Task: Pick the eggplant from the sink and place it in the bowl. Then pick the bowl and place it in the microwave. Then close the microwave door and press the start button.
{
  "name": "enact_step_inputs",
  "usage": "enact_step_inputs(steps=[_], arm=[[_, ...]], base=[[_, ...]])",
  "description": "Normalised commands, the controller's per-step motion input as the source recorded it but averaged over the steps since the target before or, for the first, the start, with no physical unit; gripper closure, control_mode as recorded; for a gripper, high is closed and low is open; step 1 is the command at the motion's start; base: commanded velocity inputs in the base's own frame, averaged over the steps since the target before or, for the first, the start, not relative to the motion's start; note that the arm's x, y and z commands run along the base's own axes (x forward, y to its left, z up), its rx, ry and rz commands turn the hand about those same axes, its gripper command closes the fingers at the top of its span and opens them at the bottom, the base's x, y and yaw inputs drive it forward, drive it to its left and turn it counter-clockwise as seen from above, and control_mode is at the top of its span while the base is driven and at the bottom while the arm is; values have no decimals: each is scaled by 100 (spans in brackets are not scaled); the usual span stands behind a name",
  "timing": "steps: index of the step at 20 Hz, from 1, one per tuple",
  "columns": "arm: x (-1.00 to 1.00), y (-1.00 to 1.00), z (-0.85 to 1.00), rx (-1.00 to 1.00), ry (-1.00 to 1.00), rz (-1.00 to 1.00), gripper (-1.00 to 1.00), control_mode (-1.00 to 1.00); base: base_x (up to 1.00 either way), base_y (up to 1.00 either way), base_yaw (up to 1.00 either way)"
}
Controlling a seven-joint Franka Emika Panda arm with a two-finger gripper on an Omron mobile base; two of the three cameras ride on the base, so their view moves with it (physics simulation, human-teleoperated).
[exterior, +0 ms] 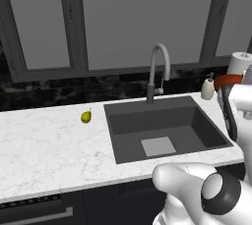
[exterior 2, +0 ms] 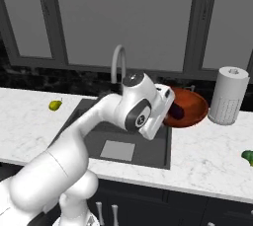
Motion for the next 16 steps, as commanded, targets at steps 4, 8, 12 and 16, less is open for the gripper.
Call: enact_step_inputs(steps=[4,8,12,16], arm=[[-60,6,64,4,9,28,100,-100],[-68,22,50,0,-7,22,100,-100],[-57,43,57,-4,-8,18,100,-100],[-36,77,45,-1,0,8,100,-100]], base=[[0,0,0],[0,0,0],[0,0,0],[0,0,0]])
